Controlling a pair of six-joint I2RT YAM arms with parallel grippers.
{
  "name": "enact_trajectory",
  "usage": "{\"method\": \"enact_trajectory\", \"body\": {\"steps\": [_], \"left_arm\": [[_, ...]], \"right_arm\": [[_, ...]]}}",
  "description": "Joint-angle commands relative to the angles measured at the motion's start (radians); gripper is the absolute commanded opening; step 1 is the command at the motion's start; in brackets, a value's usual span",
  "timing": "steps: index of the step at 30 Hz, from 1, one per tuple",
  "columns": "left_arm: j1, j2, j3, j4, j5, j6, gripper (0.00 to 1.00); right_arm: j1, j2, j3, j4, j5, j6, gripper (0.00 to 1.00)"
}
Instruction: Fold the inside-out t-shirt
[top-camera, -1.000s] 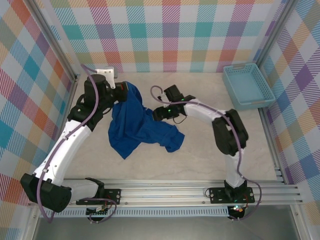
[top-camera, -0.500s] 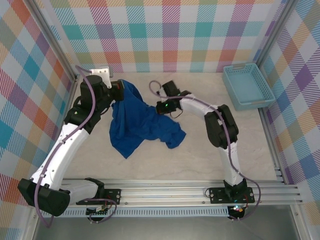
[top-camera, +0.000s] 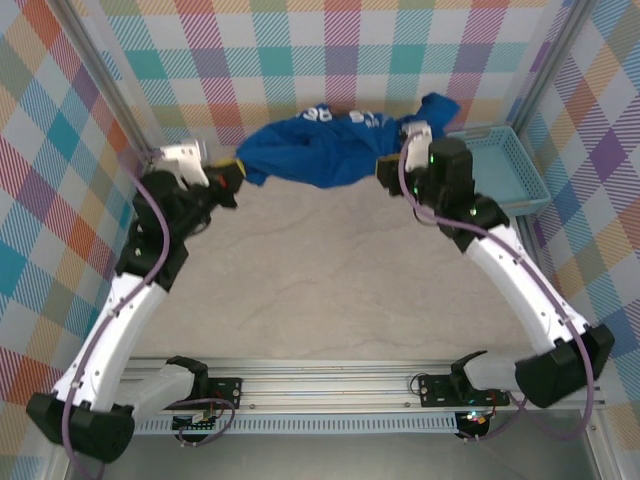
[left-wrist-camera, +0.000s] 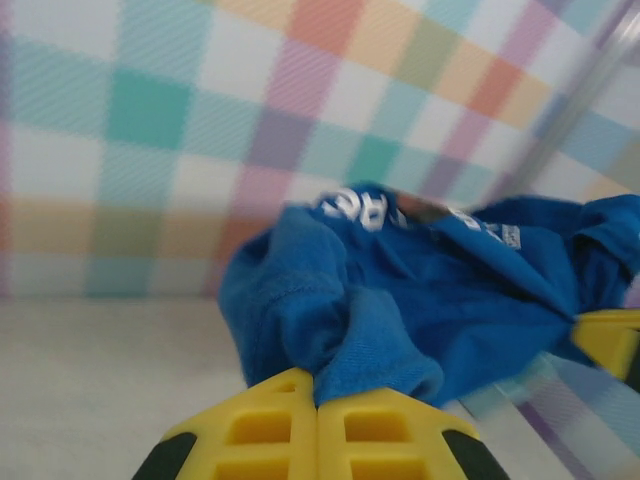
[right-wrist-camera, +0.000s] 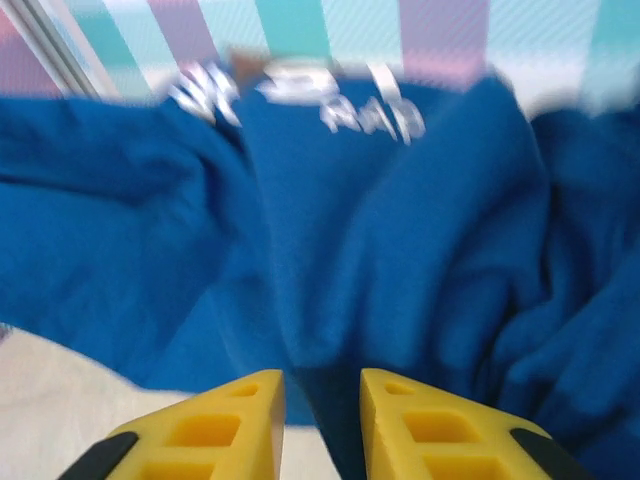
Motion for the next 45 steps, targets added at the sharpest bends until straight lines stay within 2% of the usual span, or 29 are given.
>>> {"method": "enact_trajectory", "body": {"steps": [1,2,4,8,10,12,15,19,23,28,32,33,37,39,41,45], "left_arm": [[-0.078,0.009,-0.229,0.021,0.178,-0.066,0.00],[-0.103,0.013,-0.291,0.002,0.174,-0.073,0.00],[-0.140,0.026,-0.392,-0.004,0.203,-0.085,0.08],[-0.195,0.019,-0.483,-0.053,0.220,-0.095,0.35],[-0.200,-0.007,-0.482,-0.075,0.174,-0.110,0.41],[-0.201,-0.032,-0.464,-0.119,0.067,-0.126,0.45],[-0.200,-0.010,-0.440,-0.164,-0.166,-0.150,0.55],[-0.189,0.149,-0.371,-0.181,-0.294,-0.147,0.60],[-0.181,0.313,-0.311,-0.155,-0.274,-0.142,0.65],[-0.166,0.421,-0.297,-0.119,-0.245,-0.156,0.66],[-0.145,0.442,-0.312,-0.101,-0.214,-0.165,0.65],[-0.141,0.444,-0.320,-0.096,-0.201,-0.165,0.65],[-0.130,0.446,-0.351,-0.070,-0.156,-0.167,0.62],[-0.126,0.449,-0.364,-0.052,-0.125,-0.169,0.59],[-0.127,0.451,-0.373,-0.035,-0.105,-0.171,0.57],[-0.127,0.478,-0.379,-0.012,-0.086,-0.173,0.51]], "right_arm": [[-0.006,0.006,-0.265,-0.165,0.069,0.104,0.31],[-0.007,-0.015,-0.329,-0.170,0.070,0.121,0.33],[-0.008,-0.039,-0.396,-0.184,0.071,0.141,0.39],[-0.006,-0.079,-0.448,-0.148,-0.018,0.163,0.45],[0.008,-0.062,-0.449,-0.099,-0.105,0.170,0.46],[0.062,-0.014,-0.424,-0.063,-0.138,0.168,0.48],[0.161,0.089,-0.360,-0.022,-0.102,0.138,0.54],[0.217,0.257,-0.247,-0.009,-0.023,0.082,0.64],[0.224,0.411,-0.162,0.027,0.072,-0.009,0.75],[0.249,0.575,-0.057,0.059,0.073,-0.066,0.79],[0.261,0.676,0.024,0.075,0.119,-0.103,0.77],[0.261,0.696,0.042,0.077,0.142,-0.108,0.73],[0.259,0.708,0.076,0.084,0.217,-0.133,0.43],[0.252,0.679,0.074,0.087,0.207,-0.142,0.35],[0.237,0.653,0.070,0.086,0.147,-0.130,0.34],[0.223,0.661,0.077,0.079,0.082,-0.107,0.41]]}}
